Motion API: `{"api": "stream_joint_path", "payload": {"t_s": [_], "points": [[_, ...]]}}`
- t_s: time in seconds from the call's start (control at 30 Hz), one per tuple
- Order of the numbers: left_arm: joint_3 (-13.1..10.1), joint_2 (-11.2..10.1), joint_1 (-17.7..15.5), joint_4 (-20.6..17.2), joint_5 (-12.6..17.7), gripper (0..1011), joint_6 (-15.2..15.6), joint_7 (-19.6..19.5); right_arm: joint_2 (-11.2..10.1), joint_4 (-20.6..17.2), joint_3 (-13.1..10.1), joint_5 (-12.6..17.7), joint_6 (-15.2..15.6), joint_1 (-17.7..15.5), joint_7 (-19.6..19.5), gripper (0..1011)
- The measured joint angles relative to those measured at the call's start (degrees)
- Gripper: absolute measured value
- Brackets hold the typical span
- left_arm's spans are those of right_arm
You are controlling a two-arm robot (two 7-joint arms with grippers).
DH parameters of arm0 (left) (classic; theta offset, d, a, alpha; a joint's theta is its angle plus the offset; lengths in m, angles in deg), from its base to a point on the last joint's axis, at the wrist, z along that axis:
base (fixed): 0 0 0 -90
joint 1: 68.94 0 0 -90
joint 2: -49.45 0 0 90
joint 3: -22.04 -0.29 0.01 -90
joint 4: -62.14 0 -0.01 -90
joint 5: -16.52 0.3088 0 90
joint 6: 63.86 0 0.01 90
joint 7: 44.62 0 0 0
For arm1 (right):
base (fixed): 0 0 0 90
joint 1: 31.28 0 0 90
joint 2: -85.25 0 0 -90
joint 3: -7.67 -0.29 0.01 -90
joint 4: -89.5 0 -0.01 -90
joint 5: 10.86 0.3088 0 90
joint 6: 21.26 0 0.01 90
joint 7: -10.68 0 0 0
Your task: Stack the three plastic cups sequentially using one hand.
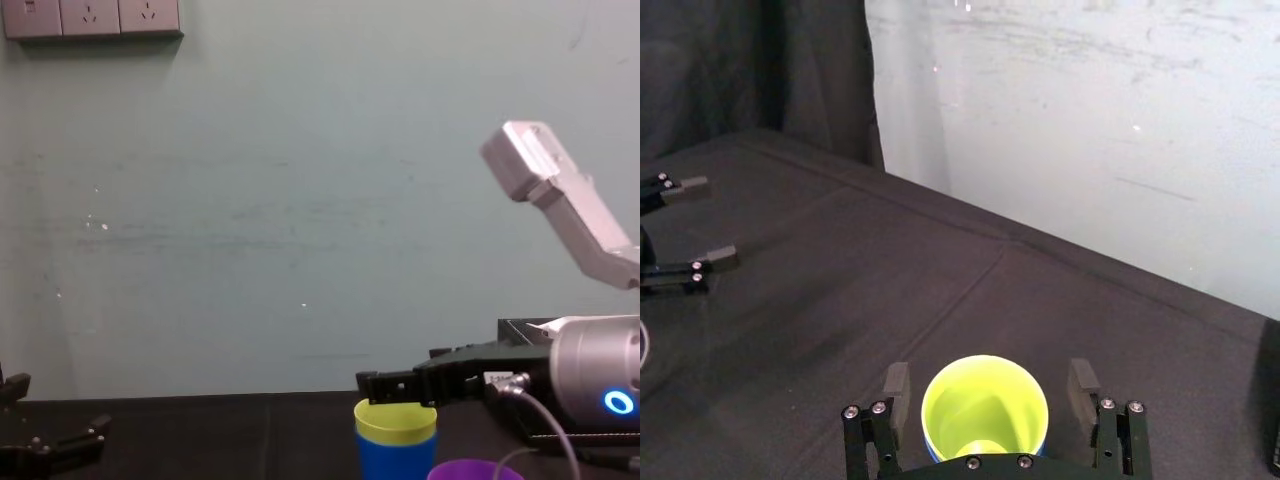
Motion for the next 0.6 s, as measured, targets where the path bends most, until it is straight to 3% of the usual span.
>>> {"api": "stream_joint_path", "payload": {"t_s": [0.2,0.6], "points": [[0.0,0.0,0.0,0.0,0.0,1000,0.0,0.0,-0.9,-3.6,-1.4,0.7,1.1,-2.4,-0.7,1003],[0.0,0.0,0.0,0.0,0.0,1000,0.0,0.0,-5.3,-15.3,-4.9,3.4,7.0,-10.3,-1.8,1002]]}}
